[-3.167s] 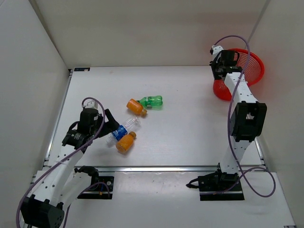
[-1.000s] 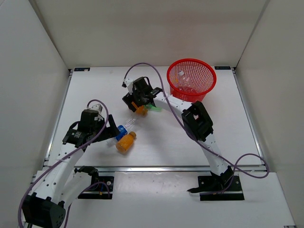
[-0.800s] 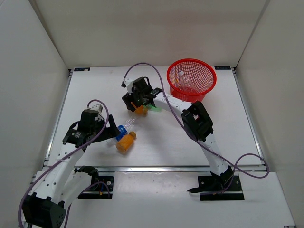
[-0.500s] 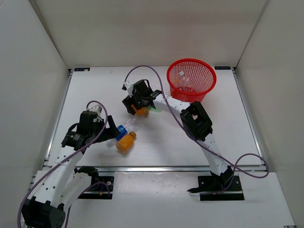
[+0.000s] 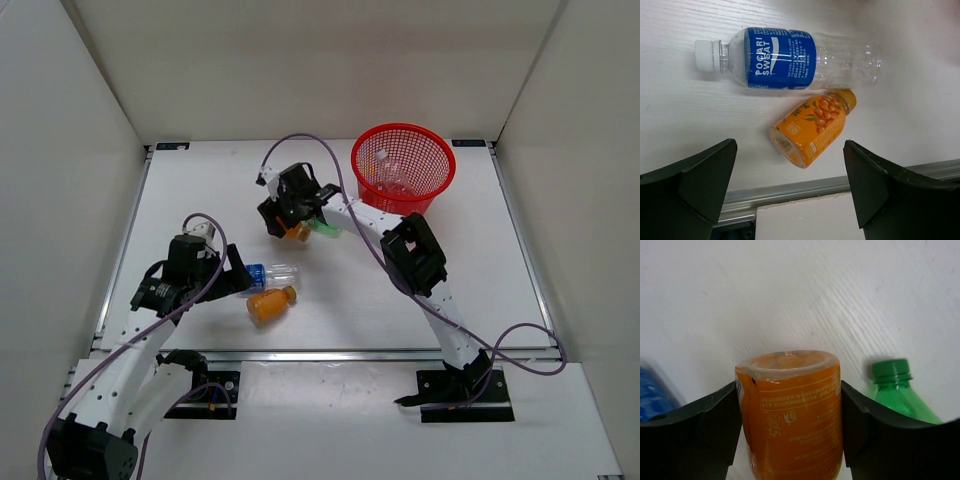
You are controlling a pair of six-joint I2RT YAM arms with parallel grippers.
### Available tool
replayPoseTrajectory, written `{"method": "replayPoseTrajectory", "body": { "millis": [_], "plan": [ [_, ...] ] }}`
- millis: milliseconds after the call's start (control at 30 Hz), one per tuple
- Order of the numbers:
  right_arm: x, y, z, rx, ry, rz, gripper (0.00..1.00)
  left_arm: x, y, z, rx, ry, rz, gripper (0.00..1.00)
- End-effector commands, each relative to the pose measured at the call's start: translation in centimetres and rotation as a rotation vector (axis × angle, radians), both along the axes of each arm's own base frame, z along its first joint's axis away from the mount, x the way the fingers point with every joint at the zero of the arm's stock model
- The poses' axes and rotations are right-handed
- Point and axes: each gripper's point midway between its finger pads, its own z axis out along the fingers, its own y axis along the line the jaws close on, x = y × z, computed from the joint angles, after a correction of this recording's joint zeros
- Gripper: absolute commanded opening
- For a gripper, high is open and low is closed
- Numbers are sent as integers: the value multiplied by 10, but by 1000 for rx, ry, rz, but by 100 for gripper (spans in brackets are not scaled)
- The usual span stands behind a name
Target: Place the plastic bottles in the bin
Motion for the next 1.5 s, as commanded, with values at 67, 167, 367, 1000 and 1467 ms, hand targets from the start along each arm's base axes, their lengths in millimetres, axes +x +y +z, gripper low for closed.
{"method": "replayPoseTrajectory", "body": {
  "millis": [67,167,367,1000,1467],
  "plan": [
    [3,16,170,283,-104,57,23,13,-6,3,4,-29,-44,99],
    [8,-10,231,329,-162,22,22,25,-5,11,5,-58,-25,99],
    [36,-112,311,243,-380,-255,23,35,-7,9,-25,-63,35,99],
    [89,-291,253,134,-416,-644,99,29,-12,-32,-405,-83,471,99],
    [-7,-362,339,164,-509,-759,99,45,0,-50,-340,-66,578,99]
  ]
}}
